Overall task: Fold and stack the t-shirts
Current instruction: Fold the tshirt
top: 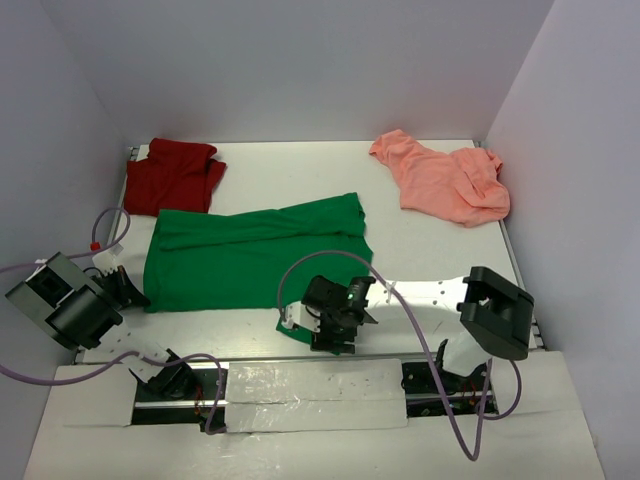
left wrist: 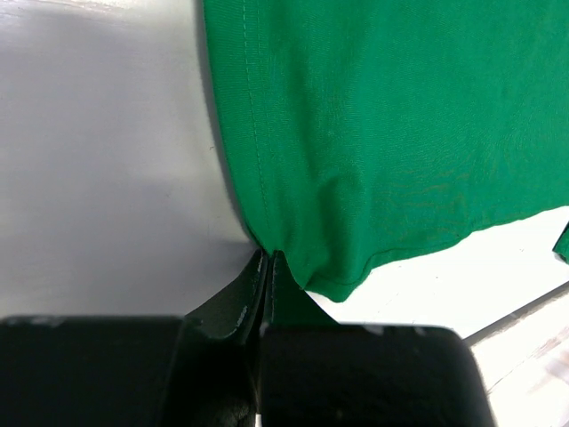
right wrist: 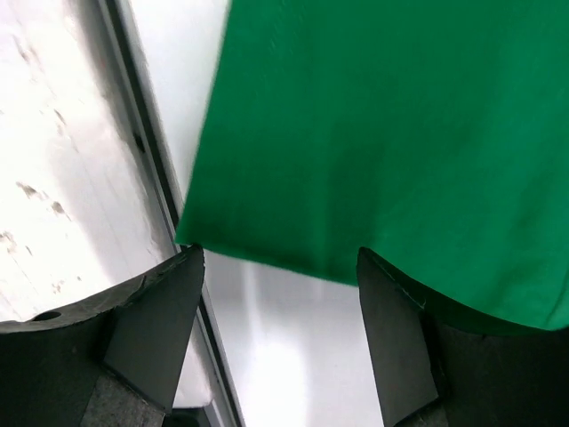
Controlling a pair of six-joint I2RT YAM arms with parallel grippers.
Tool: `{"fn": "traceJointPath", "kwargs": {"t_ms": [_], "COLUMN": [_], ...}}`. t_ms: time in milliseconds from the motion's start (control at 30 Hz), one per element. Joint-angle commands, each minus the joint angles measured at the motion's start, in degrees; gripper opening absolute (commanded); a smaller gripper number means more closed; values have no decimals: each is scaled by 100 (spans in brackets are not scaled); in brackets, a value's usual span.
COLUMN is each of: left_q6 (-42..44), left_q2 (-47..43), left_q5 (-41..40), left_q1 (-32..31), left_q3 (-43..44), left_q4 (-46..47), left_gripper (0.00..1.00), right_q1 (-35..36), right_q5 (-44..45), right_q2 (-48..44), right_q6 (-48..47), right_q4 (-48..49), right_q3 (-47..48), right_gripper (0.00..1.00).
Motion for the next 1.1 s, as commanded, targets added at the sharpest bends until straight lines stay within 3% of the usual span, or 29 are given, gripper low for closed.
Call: {"fn": "traceJointPath", "kwargs": {"t_ms": [0, 267, 500, 1067], "left_q6": [266, 241, 232, 196], "left_q2": [-24, -112, -191, -314], "left_q5": [-509, -483, -483, -474], "left_q1": [6, 32, 32, 41], "left_q3": [-149, -149, -167, -132], "left_q4": [145, 145, 128, 66], "left_gripper": [0, 0, 0, 0], "right_q1": [194, 783, 836, 862], "right_q5": [263, 167, 78, 281], "right_q2": [-326, -607, -555, -195], "right_q6": [79, 44, -53, -325], "right_q4": [373, 286, 127, 953], "right_q3": [23, -162, -355, -593], "right_gripper": [77, 77, 77, 75]}}
